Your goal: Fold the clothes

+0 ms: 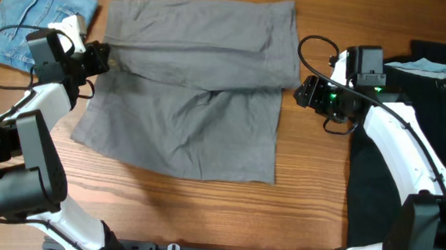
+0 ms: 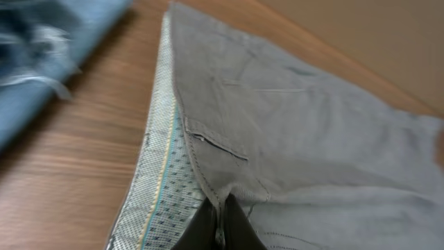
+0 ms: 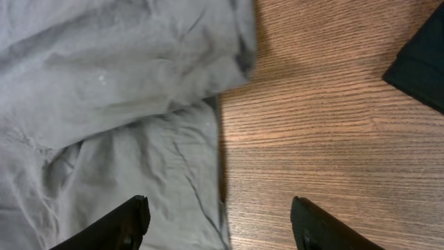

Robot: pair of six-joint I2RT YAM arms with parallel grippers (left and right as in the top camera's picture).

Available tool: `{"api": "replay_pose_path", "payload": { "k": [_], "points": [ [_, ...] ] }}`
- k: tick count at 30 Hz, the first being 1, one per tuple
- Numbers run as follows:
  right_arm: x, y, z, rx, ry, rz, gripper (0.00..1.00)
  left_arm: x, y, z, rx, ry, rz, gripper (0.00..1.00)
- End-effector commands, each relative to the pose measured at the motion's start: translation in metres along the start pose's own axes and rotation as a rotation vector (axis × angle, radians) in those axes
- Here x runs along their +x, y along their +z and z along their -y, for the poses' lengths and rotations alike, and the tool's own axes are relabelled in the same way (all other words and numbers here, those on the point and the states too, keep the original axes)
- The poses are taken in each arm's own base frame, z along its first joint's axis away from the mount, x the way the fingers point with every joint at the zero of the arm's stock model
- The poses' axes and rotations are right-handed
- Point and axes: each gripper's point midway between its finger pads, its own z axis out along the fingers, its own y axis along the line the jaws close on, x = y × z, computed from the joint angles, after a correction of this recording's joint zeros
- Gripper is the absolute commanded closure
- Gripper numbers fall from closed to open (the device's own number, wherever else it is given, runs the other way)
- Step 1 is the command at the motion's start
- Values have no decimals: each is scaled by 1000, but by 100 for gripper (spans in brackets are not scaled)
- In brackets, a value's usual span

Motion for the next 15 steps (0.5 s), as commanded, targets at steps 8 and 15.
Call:
{"api": "replay_pose_path", "payload": {
  "k": [8, 15],
  "points": [
    [19, 7, 3, 6, -63, -59, 42, 17, 4, -55, -268, -35, -27, 96],
    [51, 58, -15, -81, -230, -147, 27, 19, 7, -46, -214, -41, -40, 96]
  ]
}}
